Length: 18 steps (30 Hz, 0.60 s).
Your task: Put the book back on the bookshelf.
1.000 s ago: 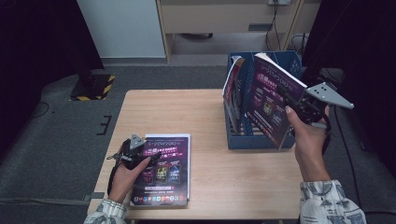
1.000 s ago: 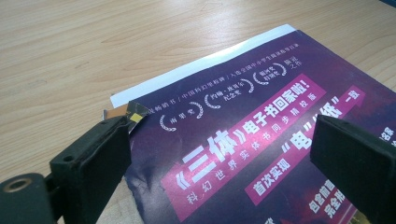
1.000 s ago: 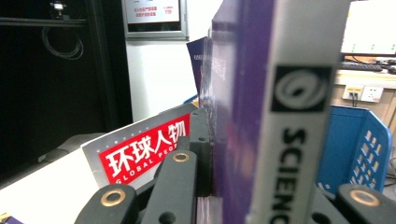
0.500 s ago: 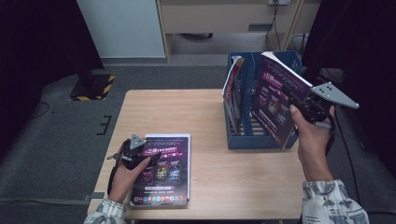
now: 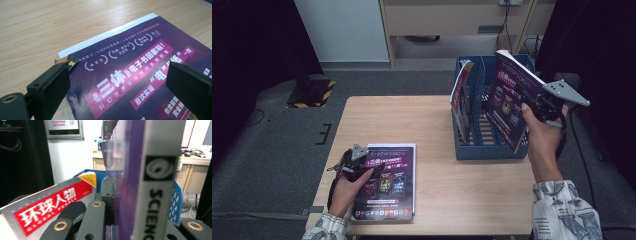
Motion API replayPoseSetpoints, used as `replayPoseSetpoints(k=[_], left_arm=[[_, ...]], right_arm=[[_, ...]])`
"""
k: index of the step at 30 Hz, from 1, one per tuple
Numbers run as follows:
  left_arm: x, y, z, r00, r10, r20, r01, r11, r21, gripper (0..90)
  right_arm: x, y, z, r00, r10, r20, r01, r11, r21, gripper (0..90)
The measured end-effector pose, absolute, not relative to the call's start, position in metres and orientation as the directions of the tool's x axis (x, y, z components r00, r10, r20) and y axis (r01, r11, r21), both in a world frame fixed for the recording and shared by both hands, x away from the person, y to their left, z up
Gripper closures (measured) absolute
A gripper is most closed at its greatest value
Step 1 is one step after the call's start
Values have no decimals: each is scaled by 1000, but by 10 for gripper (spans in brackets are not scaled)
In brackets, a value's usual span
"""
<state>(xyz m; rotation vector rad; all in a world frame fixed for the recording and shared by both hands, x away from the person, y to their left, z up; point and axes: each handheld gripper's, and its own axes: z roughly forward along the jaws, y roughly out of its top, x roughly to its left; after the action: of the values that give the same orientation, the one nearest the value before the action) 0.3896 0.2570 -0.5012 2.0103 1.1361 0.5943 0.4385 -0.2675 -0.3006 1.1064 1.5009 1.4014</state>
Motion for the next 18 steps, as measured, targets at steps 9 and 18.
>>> replayPoseSetpoints(k=[9,18], left_arm=[[389,255,-502,506,862,38,520,-339,784,51],[388,257,-501,503,863,33,519,-333,787,51]], right_arm=[[463,-261,-307,-289,957,1,85,25,996,826],[483,-252,-316,-262,965,26,97,-1,995,826]])
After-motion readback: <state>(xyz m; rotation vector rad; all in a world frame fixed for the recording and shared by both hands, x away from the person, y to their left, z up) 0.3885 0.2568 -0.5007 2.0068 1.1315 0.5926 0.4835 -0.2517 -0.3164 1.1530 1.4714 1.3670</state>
